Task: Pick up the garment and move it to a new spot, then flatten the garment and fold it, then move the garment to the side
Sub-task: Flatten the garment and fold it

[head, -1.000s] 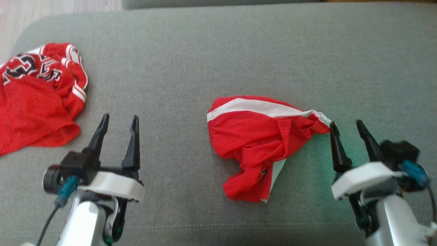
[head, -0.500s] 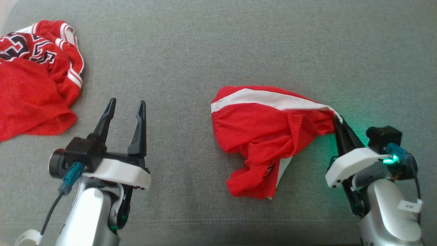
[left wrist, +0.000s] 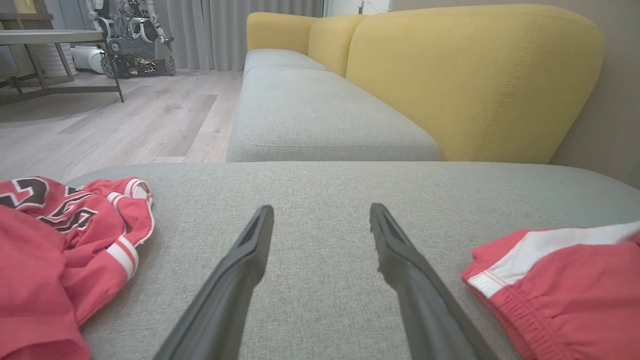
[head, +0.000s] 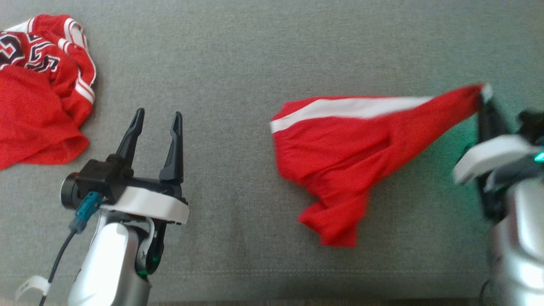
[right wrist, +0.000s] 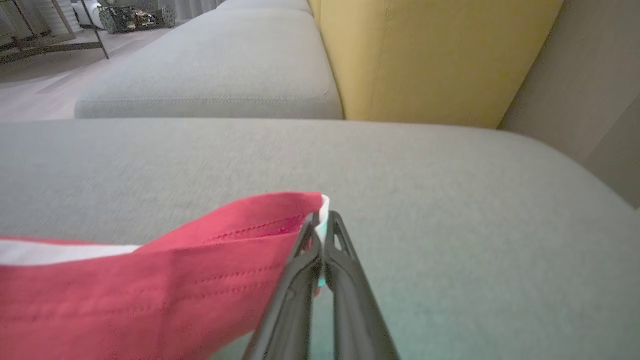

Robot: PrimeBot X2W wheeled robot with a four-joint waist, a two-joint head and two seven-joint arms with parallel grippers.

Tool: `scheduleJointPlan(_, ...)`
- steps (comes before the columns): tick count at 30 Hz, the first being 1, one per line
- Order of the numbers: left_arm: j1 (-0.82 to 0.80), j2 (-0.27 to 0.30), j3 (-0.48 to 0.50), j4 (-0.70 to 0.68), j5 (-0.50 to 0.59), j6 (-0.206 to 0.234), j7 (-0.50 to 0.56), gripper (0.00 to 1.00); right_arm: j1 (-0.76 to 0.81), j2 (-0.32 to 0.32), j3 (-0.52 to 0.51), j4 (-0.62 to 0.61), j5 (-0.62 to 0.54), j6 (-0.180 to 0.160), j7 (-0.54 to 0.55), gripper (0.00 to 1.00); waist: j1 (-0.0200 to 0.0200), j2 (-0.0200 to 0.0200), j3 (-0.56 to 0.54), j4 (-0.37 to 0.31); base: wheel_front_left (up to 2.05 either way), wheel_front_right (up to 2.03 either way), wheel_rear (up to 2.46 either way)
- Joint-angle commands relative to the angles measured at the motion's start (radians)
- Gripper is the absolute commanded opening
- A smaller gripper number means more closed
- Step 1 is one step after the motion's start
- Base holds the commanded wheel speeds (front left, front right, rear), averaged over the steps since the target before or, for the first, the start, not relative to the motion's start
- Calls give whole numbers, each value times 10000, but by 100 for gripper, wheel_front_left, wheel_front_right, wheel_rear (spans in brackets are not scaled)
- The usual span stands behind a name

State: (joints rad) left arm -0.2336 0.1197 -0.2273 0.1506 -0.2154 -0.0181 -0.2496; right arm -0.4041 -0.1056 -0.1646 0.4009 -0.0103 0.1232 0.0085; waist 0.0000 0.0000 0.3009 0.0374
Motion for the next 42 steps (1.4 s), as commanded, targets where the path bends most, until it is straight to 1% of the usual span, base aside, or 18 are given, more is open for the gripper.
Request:
scheduleJointPlan(1,-376,76,375,-340,32,-7,-120,100,-413,-204,110,-274,-64,75,-66,0,0,0,60,76,0,0,0)
scheduleJointPlan(5,-419,3,468,-355,44,-47,-121,100,-956,-485,55,54,-171,75,45,0,0,0,171,167,0,0,0)
scheduleJointPlan(10,-430,-101,538,-310,71,-118,-121,100,-1151,-569,183,884,-227,75,291,0,0,0,220,218,0,0,0)
scheduleJointPlan(11,-422,-118,556,-298,79,-130,-121,100,-1150,-525,137,1018,-221,75,302,24,0,0,205,211,0,0,0)
scheduleJointPlan(12,-406,-130,579,-282,85,-139,-121,100,-1142,-466,89,1138,-212,75,299,82,0,0,172,190,0,0,0)
scheduleJointPlan(13,-383,-139,600,-264,94,-150,-121,100,-1121,-429,59,1246,-242,75,303,100,0,0,136,167,0,0,0)
scheduleJointPlan(17,-286,-167,627,-178,153,-198,-121,100,-890,-198,-184,1290,-245,75,152,100,0,0,-75,89,0,0,0)
scheduleJointPlan(20,-194,-175,650,-123,194,-221,-121,100,-465,23,-396,920,-209,75,91,100,0,0,-299,47,0,0,0)
scheduleJointPlan(23,-49,-151,703,-81,231,-222,-122,100,173,278,-395,119,-142,75,64,100,0,0,-534,-7,0,0,0)
scheduleJointPlan(26,140,-102,784,-66,267,-176,-122,100,820,433,-132,-870,97,75,-36,100,0,0,-759,-82,0,0,0)
scheduleJointPlan(27,207,-79,815,-60,270,-162,-122,100,1039,469,-21,-1236,190,75,-64,100,0,0,-832,-111,0,0,0)
scheduleJointPlan(28,207,-79,815,-60,270,-162,-122,100,1039,469,-21,-1236,190,75,-64,100,0,0,-832,-111,0,0,0)
scheduleJointPlan(34,492,105,912,-22,316,-75,-120,100,2198,546,574,-3113,844,75,-49,100,0,0,-1234,-228,0,0,0)
scheduleJointPlan(38,664,191,823,-43,357,-60,4,100,2873,550,861,-3796,1228,75,71,100,0,0,-1489,-266,0,0,0)
scheduleJointPlan(42,824,226,733,-114,356,-32,202,100,3385,551,977,-4078,1441,75,139,100,0,0,-1635,-303,0,0,0)
